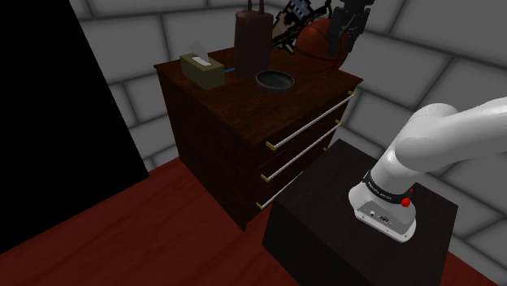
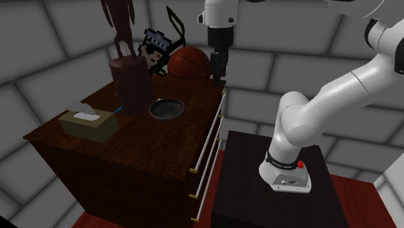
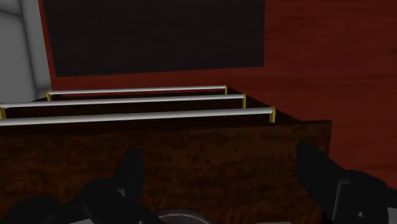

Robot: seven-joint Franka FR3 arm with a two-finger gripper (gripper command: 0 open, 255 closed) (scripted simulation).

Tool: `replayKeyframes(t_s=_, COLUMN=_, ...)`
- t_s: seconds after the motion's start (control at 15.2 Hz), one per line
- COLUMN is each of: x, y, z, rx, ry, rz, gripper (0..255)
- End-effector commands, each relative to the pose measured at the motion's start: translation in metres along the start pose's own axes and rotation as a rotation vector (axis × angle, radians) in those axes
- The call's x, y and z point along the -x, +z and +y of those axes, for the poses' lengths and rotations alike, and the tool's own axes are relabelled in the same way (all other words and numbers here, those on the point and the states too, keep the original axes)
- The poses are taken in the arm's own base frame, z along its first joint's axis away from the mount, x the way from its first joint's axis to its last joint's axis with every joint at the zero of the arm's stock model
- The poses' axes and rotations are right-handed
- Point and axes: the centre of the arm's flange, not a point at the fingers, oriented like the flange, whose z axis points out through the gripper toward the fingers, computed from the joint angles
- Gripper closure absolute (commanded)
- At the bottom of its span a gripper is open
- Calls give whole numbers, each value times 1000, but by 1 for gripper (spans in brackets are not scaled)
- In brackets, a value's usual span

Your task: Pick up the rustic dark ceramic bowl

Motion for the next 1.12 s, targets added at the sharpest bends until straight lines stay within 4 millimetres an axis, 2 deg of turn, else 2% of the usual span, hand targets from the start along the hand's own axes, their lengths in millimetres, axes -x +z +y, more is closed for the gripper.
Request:
replayKeyframes(t_s=0.0, x=0, y=0, z=0, rx=0, ry=0, rz=0, gripper=0)
replayKeyframes(t_s=0.53, x=-82, y=50, z=29, rx=18, ry=186, rz=38, gripper=0)
replayKeyframes(t_s=1.06, x=-158, y=96, z=74, rx=37, ry=373, rz=76, gripper=0)
